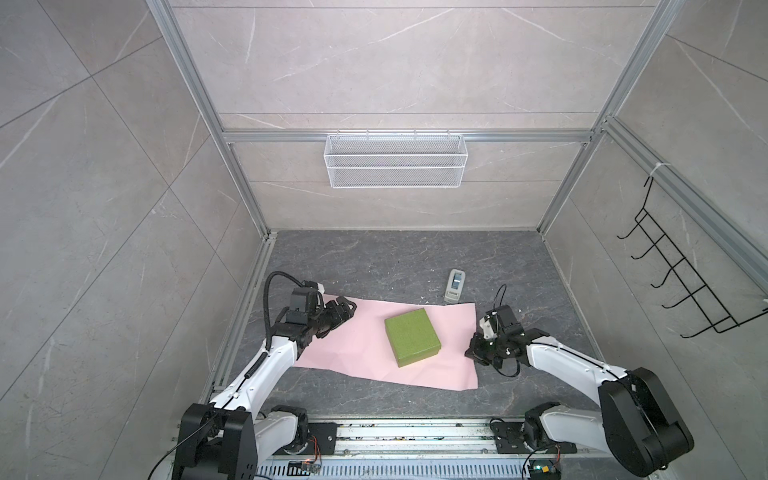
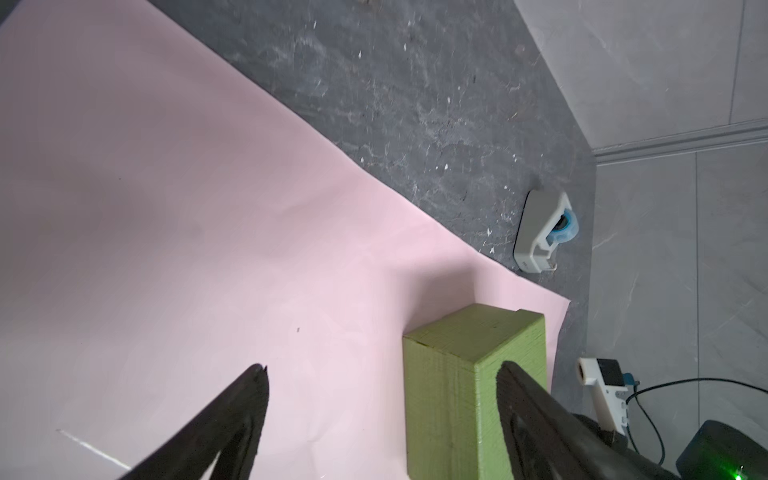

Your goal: Wrap the gift box in paper

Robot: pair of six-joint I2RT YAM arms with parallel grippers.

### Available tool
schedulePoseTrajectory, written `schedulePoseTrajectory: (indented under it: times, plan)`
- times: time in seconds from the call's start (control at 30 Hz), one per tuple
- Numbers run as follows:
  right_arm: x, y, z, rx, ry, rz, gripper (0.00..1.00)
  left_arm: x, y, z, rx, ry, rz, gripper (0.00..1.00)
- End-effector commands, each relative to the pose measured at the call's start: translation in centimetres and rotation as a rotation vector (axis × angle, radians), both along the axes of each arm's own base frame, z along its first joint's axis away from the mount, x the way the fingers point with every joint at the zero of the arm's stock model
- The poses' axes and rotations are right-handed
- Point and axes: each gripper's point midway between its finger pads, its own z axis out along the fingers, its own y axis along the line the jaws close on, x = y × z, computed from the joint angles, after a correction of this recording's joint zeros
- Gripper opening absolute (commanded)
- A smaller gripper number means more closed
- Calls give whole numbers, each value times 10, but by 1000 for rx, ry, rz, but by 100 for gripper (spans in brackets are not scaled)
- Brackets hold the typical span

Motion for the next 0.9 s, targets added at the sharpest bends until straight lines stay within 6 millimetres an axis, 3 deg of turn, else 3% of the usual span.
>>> schedulePoseTrajectory:
  times: [0.0, 0.17, 0.4, 0.5, 0.63, 0.7, 0.87]
  plan:
    - [4, -13, 2, -3, 33, 9, 1, -13, -12, -16, -12, 54, -63, 87]
    - [25, -33, -1, -27, 37, -25, 2, -30, -28, -32, -3, 102, -125, 86]
    - [40, -63, -2, -62, 24, -80, 7, -43, -46, -32, 21, 96, -167, 85]
    - [42, -68, 3, -69, 4, -89, 21, -47, -58, -28, 25, 84, -203, 85]
    - [47, -86, 36, -171, -106, -105, 48, -46, -63, -28, 27, 72, -223, 84]
    - [50, -86, 59, -184, -193, -97, 54, -45, -60, -33, 52, 85, -214, 82]
    - [52, -42, 110, -106, -386, 59, 68, -37, -65, -27, 50, 78, -222, 75]
